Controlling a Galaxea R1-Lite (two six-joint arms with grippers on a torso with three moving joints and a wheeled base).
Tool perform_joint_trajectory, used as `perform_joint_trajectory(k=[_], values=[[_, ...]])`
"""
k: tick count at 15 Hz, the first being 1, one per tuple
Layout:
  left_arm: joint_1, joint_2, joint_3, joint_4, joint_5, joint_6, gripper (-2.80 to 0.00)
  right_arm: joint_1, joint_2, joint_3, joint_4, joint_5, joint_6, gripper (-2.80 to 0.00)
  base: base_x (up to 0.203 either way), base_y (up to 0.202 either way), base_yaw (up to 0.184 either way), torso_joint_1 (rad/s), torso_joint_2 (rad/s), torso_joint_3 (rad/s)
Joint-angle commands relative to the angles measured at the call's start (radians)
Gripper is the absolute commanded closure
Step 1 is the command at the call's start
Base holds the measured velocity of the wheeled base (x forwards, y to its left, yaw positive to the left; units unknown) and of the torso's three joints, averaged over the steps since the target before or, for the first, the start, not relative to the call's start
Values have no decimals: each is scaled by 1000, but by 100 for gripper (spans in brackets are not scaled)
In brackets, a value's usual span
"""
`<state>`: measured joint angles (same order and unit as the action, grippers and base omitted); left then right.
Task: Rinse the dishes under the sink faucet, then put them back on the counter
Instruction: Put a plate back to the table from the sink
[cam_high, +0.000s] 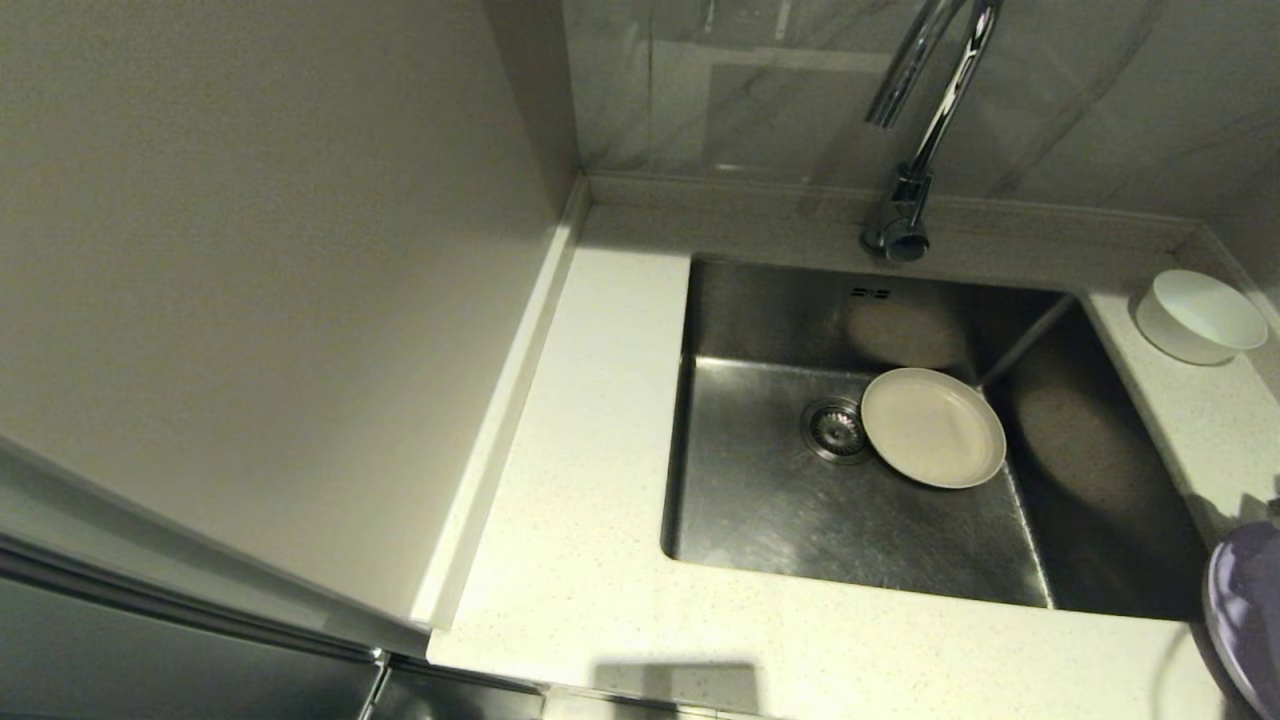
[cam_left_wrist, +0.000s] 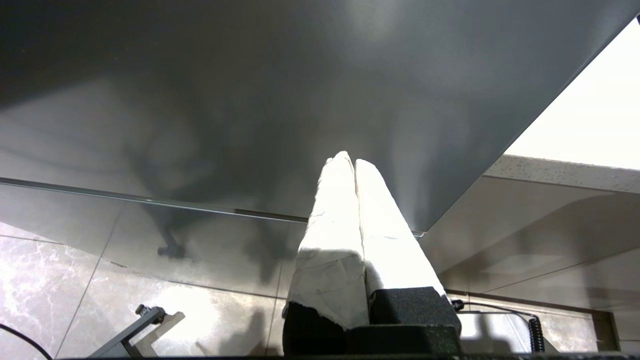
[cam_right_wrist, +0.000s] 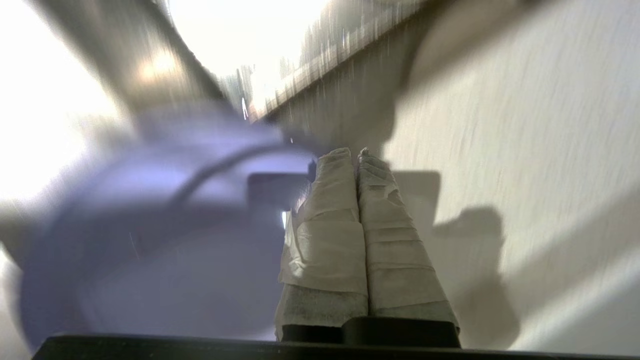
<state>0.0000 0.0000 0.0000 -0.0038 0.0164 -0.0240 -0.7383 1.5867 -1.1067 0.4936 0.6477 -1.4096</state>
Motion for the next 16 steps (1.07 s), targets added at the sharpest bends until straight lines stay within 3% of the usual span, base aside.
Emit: perform_joint_trajectory(k=[1, 3, 7, 10, 13, 14, 16], values=[[0, -2, 0, -1, 0, -1, 0, 152, -32, -55, 4, -45, 190, 0, 0, 0, 0, 0, 0, 0], [0, -2, 0, -1, 0, -1, 0, 303, -61, -83, 5, -167, 348, 0, 0, 0, 0, 0, 0, 0], [0, -2, 0, -1, 0, -1, 0, 530, -44, -102, 5, -426, 468, 0, 0, 0, 0, 0, 0, 0], [0, -2, 0, -1, 0, -1, 0, 639, 45, -133, -1, -463, 538, 0, 0, 0, 0, 0, 0, 0], [0, -2, 0, -1, 0, -1, 0, 752, 158, -228, -3, -508, 703, 0, 0, 0, 0, 0, 0, 0], [0, -2, 0, -1, 0, -1, 0, 782, 200, -261, -5, -533, 766, -280, 0, 0, 0, 0, 0, 0], [0, -2, 0, -1, 0, -1, 0, 810, 270, -293, -65, -561, 860, -280, 0, 0, 0, 0, 0, 0]])
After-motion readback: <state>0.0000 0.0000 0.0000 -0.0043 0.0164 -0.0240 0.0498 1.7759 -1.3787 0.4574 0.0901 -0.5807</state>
